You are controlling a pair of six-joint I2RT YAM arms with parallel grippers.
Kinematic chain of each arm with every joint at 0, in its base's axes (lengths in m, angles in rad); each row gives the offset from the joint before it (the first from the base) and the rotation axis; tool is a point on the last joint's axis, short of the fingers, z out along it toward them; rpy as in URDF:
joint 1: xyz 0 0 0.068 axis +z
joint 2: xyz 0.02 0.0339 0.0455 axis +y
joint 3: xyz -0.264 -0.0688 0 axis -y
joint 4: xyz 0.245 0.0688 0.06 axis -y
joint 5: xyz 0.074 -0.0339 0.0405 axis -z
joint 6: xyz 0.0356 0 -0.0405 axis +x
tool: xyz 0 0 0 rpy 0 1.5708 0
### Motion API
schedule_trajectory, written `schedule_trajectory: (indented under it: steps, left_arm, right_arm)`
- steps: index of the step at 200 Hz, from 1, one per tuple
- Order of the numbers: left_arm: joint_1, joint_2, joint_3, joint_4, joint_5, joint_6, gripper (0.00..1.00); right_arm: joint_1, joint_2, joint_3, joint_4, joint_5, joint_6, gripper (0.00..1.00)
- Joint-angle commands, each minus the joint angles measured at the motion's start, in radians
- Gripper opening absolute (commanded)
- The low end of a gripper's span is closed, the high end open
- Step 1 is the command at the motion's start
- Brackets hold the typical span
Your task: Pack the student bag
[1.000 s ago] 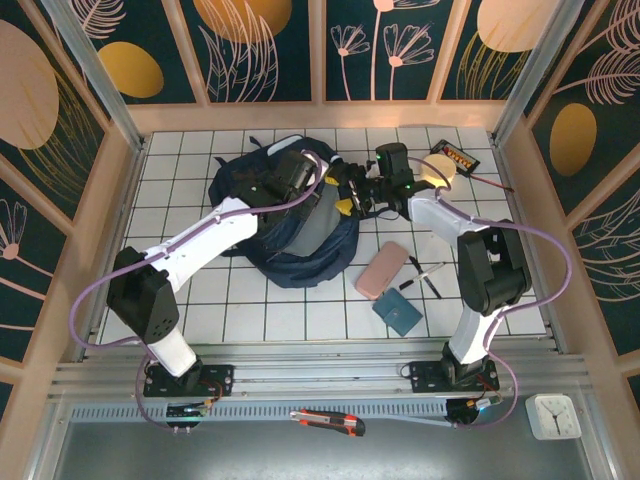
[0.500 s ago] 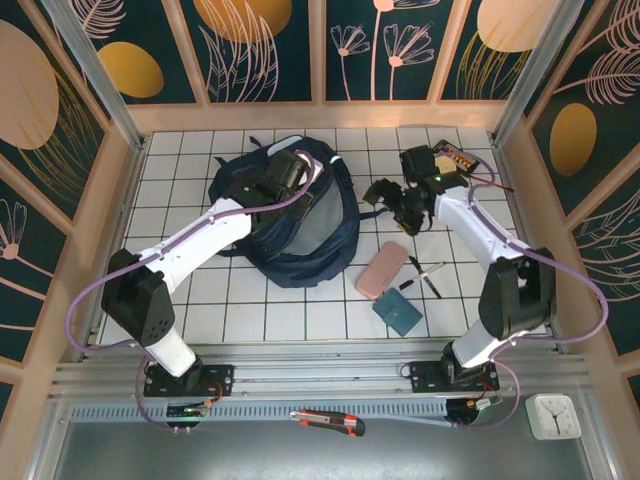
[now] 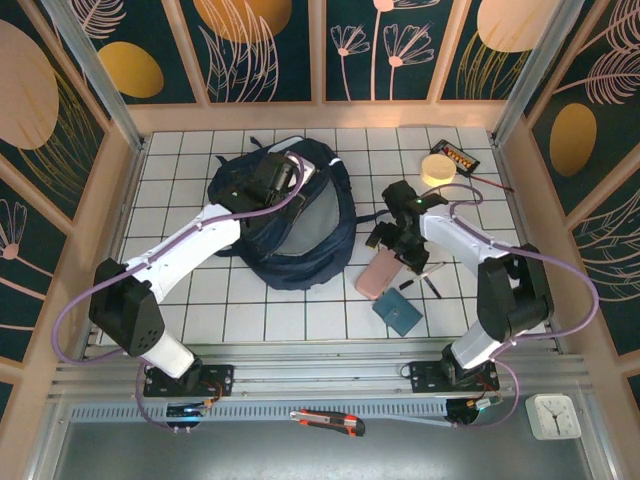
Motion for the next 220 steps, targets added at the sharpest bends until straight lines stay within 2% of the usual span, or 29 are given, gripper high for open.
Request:
schedule_trajectory:
  steps: [1,64,101,139,220]
  left_arm:
    - [0.011,-0.049,-0.003,0.066,0.008,0.017,0.00]
    - [0.011,-0.055,-0.012,0.073,0.024,0.010,0.00]
    - [0.010,-0.053,-0.012,0.078,0.017,0.010,0.00]
    - [0.011,-0.046,-0.011,0.079,0.012,0.012,0.00]
    - [0.012,-0.018,0.026,0.087,0.000,-0.005,0.00]
  right_arm:
    - [0.008,0.039,-0.012,-0.001,0.049,0.045,0.99]
    - [0.009,0.163,0.014,0.073,0.018,0.040,0.98]
    - [0.004,0.203,0.028,0.087,0.012,0.029,0.90]
    - [0.001,0.207,0.040,0.093,0.011,0.023,0.75]
    - [-0.060,0.129,0.125,0.079,-0.006,-0.022,0.72]
